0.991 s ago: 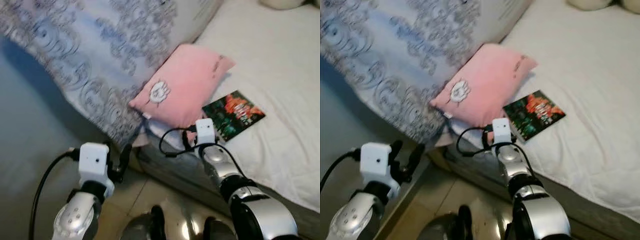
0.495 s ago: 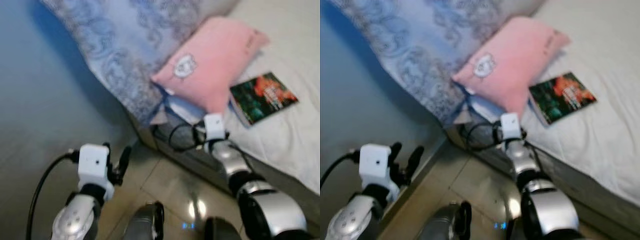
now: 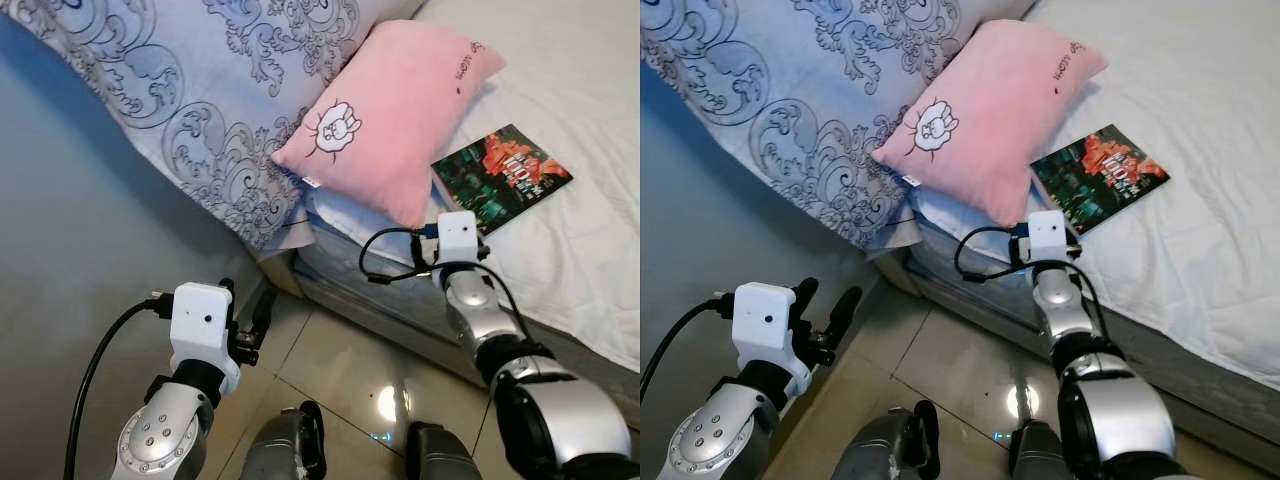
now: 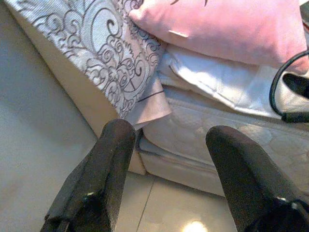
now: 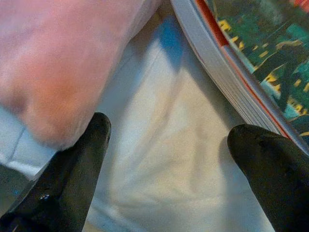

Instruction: Clean up the room

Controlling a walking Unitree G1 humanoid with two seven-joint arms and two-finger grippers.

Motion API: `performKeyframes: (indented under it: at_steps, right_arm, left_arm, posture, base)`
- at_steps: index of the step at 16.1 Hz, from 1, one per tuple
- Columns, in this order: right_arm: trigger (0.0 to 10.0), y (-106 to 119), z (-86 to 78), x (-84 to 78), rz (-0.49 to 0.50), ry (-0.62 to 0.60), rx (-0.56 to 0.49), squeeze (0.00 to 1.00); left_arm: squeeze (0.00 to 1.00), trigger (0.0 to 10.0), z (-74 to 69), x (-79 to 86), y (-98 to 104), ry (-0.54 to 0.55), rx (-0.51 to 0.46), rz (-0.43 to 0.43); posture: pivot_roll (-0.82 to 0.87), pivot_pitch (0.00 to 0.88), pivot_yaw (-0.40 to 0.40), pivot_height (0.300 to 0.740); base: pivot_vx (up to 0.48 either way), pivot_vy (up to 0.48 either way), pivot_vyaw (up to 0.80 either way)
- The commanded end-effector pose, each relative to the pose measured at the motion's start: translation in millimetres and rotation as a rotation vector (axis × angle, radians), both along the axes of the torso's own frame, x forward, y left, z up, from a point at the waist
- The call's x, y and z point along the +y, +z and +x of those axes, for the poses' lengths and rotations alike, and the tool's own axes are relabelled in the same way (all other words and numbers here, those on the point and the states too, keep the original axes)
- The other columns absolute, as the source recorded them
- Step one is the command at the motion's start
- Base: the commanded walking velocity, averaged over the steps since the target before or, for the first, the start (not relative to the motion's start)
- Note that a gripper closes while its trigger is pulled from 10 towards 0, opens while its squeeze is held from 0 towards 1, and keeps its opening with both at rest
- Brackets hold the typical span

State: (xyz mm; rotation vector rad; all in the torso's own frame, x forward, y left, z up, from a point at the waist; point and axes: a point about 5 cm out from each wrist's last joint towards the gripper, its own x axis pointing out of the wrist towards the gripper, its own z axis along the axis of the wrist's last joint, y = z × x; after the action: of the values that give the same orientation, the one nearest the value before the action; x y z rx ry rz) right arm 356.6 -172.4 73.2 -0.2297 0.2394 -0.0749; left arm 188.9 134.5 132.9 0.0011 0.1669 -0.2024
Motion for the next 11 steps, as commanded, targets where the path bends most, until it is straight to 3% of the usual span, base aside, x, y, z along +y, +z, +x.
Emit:
performKeyframes:
  at_steps: [1, 5, 7, 8, 11]
  right_arm:
    - [10.0, 3.6, 2.0, -4.5, -0.013, -0.027, -0.01, 0.0]
    - [10.0, 16.6, 3.1, -43.3, -0.112, -0.117, -0.045, 0.0]
    - [10.0, 19.9, 3.2, -51.7, -0.122, -0.131, -0.049, 0.0]
    - [10.0, 17.9, 2.6, -49.8, -0.097, -0.106, -0.042, 0.0]
    - [10.0, -0.1, -5.1, -14.9, -0.011, 0.105, -0.021, 0.0]
  left_arm:
    - [0.0, 10.0, -3.4, 4.0, -1.9, 0.017, 0.019, 0.018]
    - [0.0, 10.0, -2.4, 1.6, -2.9, 0.012, 0.022, 0.013]
    - [0.0, 10.0, -1.5, 0.3, -3.7, 0.008, 0.024, 0.009]
    - [0.0, 10.0, 0.0, -0.9, -6.4, 0.002, 0.027, 0.014]
    - [0.0, 10.0, 6.4, 1.2, -10.0, 0.006, 0.023, 0.034]
  posture:
    - [0.07, 0.228, 0.175, 0.74]
    - [0.07, 0.229, 0.174, 0.74]
    - [0.05, 0.227, 0.173, 0.74]
    - [0.04, 0.213, 0.168, 0.74]
    - [0.03, 0.174, 0.155, 0.74]
  base:
    - [0.0, 0.0, 0.0]
    - [0.0, 0.0, 0.0]
    - [0.0, 0.0, 0.0]
    - [0.0, 0.0, 0.0]
    - [0.0, 0.0, 0.0]
